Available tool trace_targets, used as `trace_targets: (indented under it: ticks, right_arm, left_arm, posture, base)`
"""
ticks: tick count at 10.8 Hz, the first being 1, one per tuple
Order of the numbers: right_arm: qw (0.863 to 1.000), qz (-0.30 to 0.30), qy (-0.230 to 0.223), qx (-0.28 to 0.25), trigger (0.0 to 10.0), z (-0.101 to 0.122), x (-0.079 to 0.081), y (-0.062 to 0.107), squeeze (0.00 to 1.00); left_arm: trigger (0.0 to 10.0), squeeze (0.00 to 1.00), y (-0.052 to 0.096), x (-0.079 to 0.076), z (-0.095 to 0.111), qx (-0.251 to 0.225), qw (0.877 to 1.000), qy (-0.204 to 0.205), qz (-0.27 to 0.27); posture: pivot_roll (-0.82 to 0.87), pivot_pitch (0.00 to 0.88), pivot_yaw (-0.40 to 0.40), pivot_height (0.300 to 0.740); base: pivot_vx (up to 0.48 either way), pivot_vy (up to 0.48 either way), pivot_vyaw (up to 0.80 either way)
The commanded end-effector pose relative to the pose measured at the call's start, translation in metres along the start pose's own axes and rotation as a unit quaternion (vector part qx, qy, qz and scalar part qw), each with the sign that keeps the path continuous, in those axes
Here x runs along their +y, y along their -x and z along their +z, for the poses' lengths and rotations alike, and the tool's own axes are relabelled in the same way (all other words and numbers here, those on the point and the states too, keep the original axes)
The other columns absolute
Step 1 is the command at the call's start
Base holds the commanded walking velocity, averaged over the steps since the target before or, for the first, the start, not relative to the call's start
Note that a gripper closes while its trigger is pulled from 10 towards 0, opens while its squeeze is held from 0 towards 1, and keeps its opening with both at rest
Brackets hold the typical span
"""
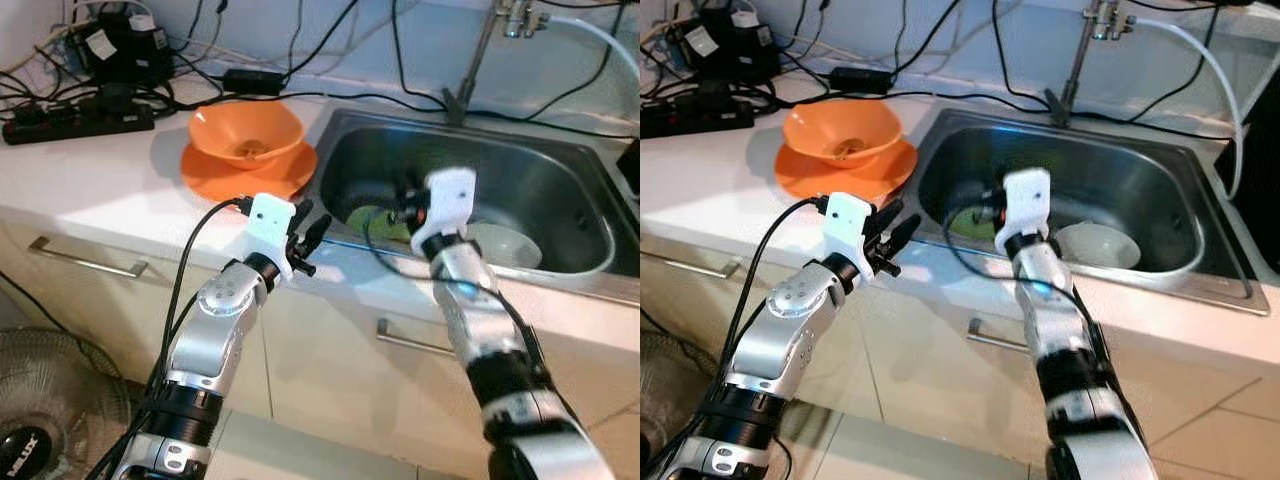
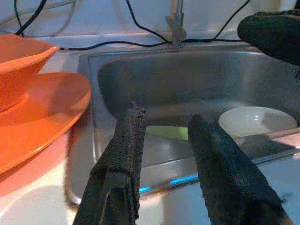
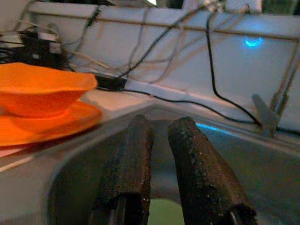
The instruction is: Kitchen organization
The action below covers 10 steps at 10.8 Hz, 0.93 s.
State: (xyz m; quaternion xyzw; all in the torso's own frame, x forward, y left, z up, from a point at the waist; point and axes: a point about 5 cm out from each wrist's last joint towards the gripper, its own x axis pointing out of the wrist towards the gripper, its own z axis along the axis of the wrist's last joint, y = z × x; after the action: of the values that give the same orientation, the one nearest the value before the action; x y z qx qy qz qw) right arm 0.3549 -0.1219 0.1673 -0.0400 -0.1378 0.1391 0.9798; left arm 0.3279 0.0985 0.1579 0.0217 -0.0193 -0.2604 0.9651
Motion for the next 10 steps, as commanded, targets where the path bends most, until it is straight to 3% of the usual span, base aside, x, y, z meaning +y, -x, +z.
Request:
trace_targets:
  ticks: [1, 3, 4, 6, 7, 9, 10]
  right_arm:
    - [1.0, 0.017, 0.017, -0.008, 10.0, 0.003, -0.002, 0.005, 0.0]
    - [0.999, 0.032, 0.033, 0.005, 10.0, -0.004, -0.004, 0.018, 0.0]
    - [0.999, 0.041, 0.031, 0.016, 10.0, -0.014, -0.004, 0.028, 0.0]
    - [0.999, 0.036, 0.018, 0.025, 10.0, -0.02, 0.003, 0.032, 0.0]
    - [0.999, 0.038, 0.0, 0.024, 10.0, -0.021, 0.015, 0.029, 0.0]
    - [0.998, 0.049, -0.007, 0.03, 10.0, -0.025, 0.025, 0.029, 0.0]
    - [0.998, 0.055, -0.007, 0.03, 10.0, -0.025, 0.027, 0.029, 0.0]
  left_arm:
    - [10.0, 0.0, 0.001, -0.001, 0.001, -0.004, 1.0, -0.004, -0.003]
    - [10.0, 0.0, 0.004, -0.005, -0.001, -0.004, 1.0, -0.001, -0.01]
    - [10.0, 0.0, 0.007, -0.009, -0.001, -0.009, 1.0, -0.009, -0.017]
    - [10.0, 0.0, 0.009, -0.01, -0.001, -0.013, 0.999, -0.037, -0.017]
    - [10.0, 0.0, 0.008, 0.0, 0.013, -0.04, 0.996, -0.07, 0.022]
    - [10.0, 0.0, 0.008, 0.014, 0.032, -0.063, 0.985, -0.147, 0.059]
    - [10.0, 0.0, 0.01, 0.027, 0.046, -0.076, 0.969, -0.22, 0.078]
  posture:
    - [0.16, 0.046, -0.029, 0.74]
    - [0.16, 0.041, -0.022, 0.74]
    - [0.15, 0.039, -0.017, 0.74]
    - [0.16, 0.032, -0.009, 0.74]
    - [0.17, 0.026, -0.01, 0.74]
    - [0.18, 0.016, -0.011, 0.74]
    - [0.19, 0.007, -0.011, 0.74]
  base:
    - [0.0, 0.0, 0.0]
    - [0.0, 0.0, 0.0]
    - [0.0, 0.0, 0.0]
    - [0.0, 0.0, 0.0]
    - [0.0, 0.0, 0.0]
    - [0.0, 0.0, 0.0]
    - [0.0, 0.0, 0.0]
